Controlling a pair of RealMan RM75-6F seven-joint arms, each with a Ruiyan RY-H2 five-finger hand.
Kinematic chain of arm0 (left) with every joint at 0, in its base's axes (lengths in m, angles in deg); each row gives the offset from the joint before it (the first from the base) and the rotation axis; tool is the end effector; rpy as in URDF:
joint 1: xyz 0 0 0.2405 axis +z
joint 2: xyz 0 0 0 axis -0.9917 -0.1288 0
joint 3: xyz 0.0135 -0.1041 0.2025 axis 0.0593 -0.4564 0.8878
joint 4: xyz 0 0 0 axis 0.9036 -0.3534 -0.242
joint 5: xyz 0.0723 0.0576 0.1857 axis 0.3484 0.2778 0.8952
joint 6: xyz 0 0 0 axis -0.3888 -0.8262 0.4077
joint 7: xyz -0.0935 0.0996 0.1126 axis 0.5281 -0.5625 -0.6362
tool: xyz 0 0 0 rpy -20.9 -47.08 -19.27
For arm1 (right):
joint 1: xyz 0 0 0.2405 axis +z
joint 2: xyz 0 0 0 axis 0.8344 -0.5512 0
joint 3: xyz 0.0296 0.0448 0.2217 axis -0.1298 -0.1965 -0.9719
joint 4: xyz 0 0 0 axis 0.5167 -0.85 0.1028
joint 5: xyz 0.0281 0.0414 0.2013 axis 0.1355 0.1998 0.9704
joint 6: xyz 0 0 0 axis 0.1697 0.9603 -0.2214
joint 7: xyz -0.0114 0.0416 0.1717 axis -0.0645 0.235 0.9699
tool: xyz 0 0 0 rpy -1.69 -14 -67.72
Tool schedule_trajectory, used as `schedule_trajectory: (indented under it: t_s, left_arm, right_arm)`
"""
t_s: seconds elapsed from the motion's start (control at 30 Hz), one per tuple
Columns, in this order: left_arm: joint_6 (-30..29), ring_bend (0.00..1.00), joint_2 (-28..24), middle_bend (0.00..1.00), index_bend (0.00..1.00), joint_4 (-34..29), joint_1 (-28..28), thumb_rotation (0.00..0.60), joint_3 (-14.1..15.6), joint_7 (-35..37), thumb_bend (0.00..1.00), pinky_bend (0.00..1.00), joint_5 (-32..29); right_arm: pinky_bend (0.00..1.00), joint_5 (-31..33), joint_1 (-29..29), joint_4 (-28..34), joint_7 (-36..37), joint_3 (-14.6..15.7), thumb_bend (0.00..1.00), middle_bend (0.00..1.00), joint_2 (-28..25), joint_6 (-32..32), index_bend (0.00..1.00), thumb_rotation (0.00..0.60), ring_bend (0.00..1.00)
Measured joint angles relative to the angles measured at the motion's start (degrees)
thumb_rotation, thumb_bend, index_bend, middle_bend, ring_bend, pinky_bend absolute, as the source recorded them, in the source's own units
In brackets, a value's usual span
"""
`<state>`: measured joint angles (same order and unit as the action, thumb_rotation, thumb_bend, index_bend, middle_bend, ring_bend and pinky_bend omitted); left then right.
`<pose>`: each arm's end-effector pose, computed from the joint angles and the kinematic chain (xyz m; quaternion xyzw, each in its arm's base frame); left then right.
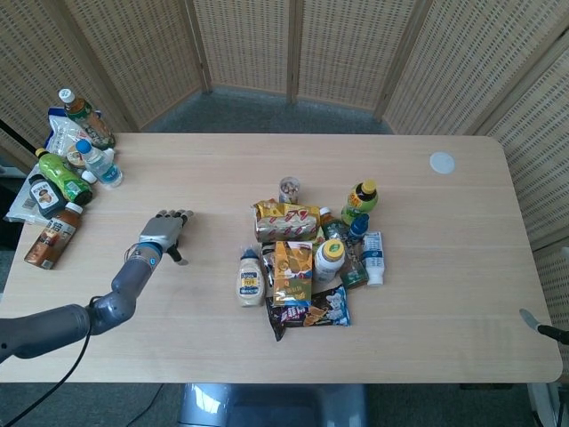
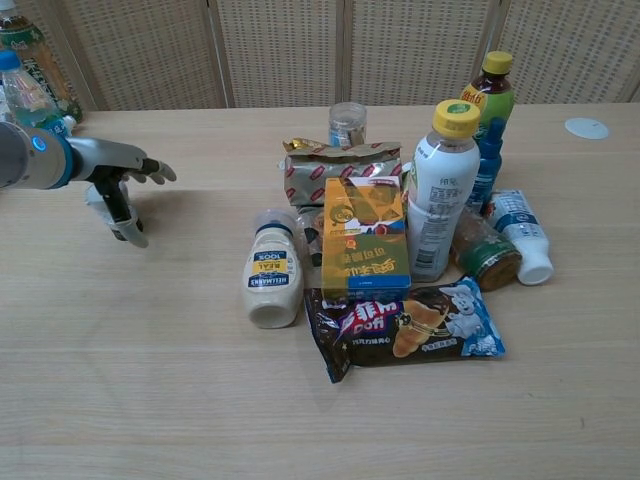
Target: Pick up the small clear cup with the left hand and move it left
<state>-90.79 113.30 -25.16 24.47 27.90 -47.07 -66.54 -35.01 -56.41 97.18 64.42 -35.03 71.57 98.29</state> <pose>-0.1999 0.4063 -0.0326 -0.7046 -0.5299 -0.1416 0.4503 -0.3076 -0.2054 0.2079 0.4839 -0.4198 0.4061 0.6517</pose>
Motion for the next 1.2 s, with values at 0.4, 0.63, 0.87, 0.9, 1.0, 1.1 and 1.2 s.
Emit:
schedule_trajectory:
  t_s: [0.4, 0.63, 0.87, 0.9, 1.0, 1.1, 1.2]
  left_arm:
    - [-1.85, 0.0, -7.62, 0.0, 0.0, -7.14, 0.29, 0.6, 2.83, 2.98, 0.0, 0.14, 4.78]
    - [-2.39, 0.0, -11.9, 0.0, 0.0, -9.95, 6.41, 0.6, 3.22, 10.38, 0.0, 0.13, 19.83]
    - [-6.22, 0.0, -17.8, 0.0, 0.0, -14.87, 14.05, 0.6, 6.28, 16.0, 0.0, 0.12, 29.1]
    - [-6.66, 0.0, -18.0, 0.0, 0.0, -14.94, 14.65, 0.6, 6.55, 16.48, 0.0, 0.12, 29.58]
    - [-7.57, 0.0, -17.8, 0.0, 0.0, -14.23, 15.69, 0.6, 6.95, 17.14, 0.0, 0.11, 30.69]
    - [-7.79, 0.0, -16.39, 0.0, 0.0, -12.85, 15.99, 0.6, 6.88, 17.35, 0.0, 0.11, 31.04]
    - [-7.79, 0.0, -14.32, 0.0, 0.0, -10.92, 15.94, 0.6, 6.68, 17.06, 0.0, 0.11, 31.05]
  right_arm:
    - [0.0, -0.25, -0.23, 0.25, 0.61, -0.01, 0.0, 0.0, -0.36, 0.36, 0.0, 0.6, 0.0]
    - [0.0, -0.2, -0.32, 0.28, 0.88, -0.1, 0.0, 0.0, -0.51, 0.49, 0.0, 0.6, 0.0]
    - [0.0, -0.87, -0.32, 0.53, 0.78, 0.15, 0.0, 0.0, -0.51, 0.58, 0.0, 0.6, 0.0]
    - [0.0, -1.05, -0.3, 0.61, 0.66, 0.24, 0.0, 0.0, -0.48, 0.58, 0.0, 0.6, 0.0]
    - [0.0, -1.42, -0.24, 0.76, 0.28, 0.45, 0.0, 0.0, -0.35, 0.56, 0.0, 0.6, 0.0]
    - [0.0, -1.61, -0.17, 0.83, 0.04, 0.56, 0.0, 0.0, -0.22, 0.52, 0.0, 0.6, 0.0]
    - [0.0, -1.56, -0.11, 0.79, -0.11, 0.62, 0.0, 0.0, -0.12, 0.4, 0.0, 0.6, 0.0]
